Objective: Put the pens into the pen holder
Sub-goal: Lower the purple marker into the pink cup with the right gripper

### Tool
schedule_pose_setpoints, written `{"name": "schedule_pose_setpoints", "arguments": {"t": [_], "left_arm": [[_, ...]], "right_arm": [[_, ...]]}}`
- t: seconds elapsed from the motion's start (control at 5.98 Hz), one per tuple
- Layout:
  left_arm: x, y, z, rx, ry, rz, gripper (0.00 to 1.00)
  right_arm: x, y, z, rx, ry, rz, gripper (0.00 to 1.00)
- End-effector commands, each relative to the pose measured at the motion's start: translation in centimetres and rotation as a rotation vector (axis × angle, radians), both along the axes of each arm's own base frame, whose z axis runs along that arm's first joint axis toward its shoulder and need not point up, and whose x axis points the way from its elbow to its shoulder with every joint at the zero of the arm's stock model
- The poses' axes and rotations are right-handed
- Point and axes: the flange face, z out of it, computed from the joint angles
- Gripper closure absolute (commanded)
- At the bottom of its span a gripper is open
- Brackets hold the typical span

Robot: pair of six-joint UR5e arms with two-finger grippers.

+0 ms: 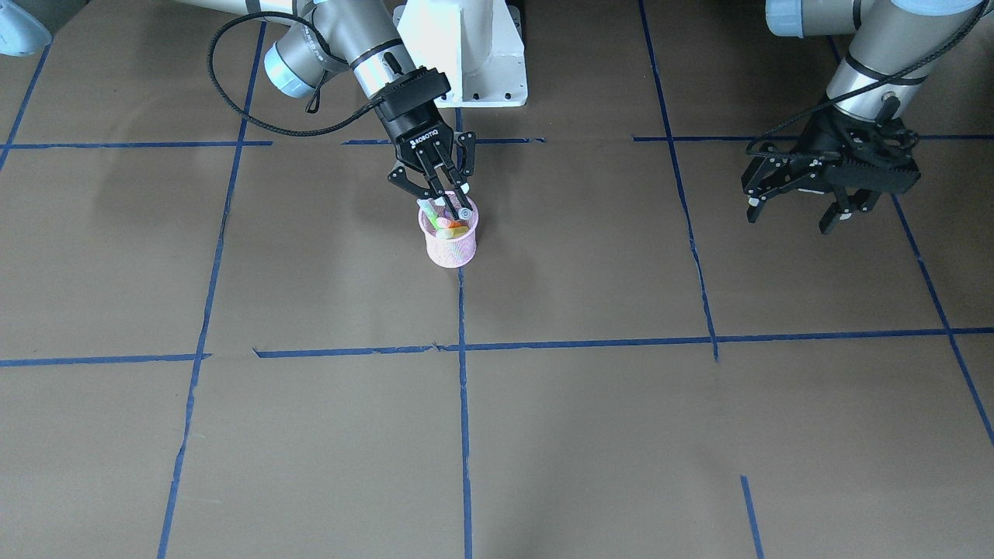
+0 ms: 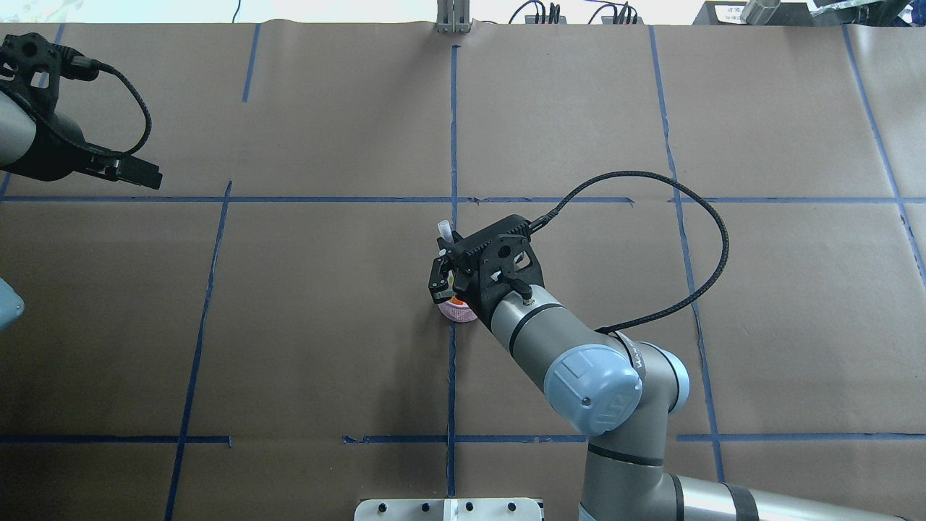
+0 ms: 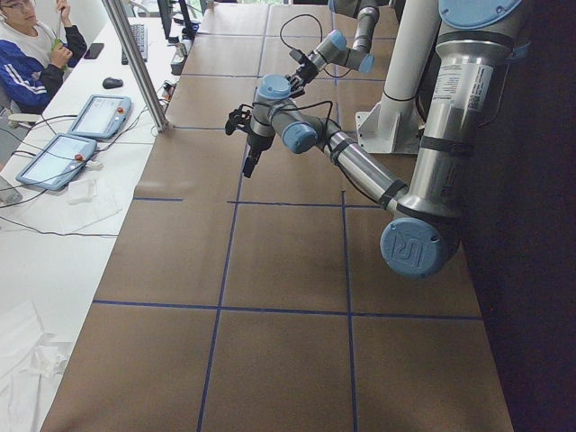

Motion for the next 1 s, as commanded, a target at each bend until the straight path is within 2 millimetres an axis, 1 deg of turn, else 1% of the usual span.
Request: {"name": "schedule_pose_setpoints", "arguments": {"t": [0.0, 0.17, 0.33, 0.5, 0.67, 0.84], "left_arm": [[0.0, 0.0, 0.0, 0.001, 0.001, 0.001, 0.00], [0.1, 0.0, 0.0, 0.001, 0.001, 0.003, 0.00], [0.1, 0.0, -0.1, 0.002, 0.001, 0.003, 0.00], [0.0, 0.0, 0.0, 0.001, 0.001, 0.001, 0.00], [0.0, 0.0, -0.1, 0.001, 0.002, 0.002, 0.00], [-1.1, -0.4, -0.1, 0.003, 0.003, -0.004, 0.00]], "right_arm": [[-0.3, 0.6, -0.3, -0.001, -0.008, 0.002, 0.61], [-0.3, 0.5, -0.1, -0.001, -0.008, 0.014, 0.23], [-0.2, 0.5, -0.2, 0.005, -0.005, 0.011, 0.09], [0.1, 0.5, -0.8, 0.010, -0.017, 0.010, 0.01], [1.8, -0.2, -2.1, 0.019, -0.044, 0.013, 0.01], [4.1, -0.9, -3.6, 0.049, -0.052, -0.050, 0.01]]}}
